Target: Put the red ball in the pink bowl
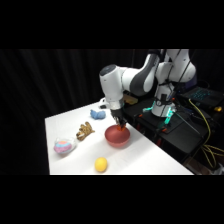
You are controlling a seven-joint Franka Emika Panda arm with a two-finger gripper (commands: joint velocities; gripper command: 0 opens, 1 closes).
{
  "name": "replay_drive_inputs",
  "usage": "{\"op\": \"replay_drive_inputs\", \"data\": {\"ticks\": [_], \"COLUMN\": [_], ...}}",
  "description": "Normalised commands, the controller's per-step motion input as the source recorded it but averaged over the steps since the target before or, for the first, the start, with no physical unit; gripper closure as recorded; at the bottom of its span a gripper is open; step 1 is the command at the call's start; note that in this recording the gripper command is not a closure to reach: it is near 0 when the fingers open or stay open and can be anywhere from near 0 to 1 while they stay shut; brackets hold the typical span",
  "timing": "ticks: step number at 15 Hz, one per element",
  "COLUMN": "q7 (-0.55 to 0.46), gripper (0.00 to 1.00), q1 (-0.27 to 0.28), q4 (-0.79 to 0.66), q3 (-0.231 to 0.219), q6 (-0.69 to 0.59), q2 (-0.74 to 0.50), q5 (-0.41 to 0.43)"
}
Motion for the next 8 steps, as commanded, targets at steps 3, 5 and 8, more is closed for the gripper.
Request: {"op": "replay_drive_inputs", "data": {"ticks": [3,5,8], "q7": [0.05,0.04,0.04], "gripper": [0.00,0.00,0.00], "q1": [-0.019,-0.035,-0.040], "q4": [-0.04,-0.01,0.01], "q3": [-0.030,-0.037,-0.029], "q6": [-0.01,-0.02,-0.02], "q2": [-0.26,-0.21,-0.21], "q5": [0.005,-0.021,-0.031]}}
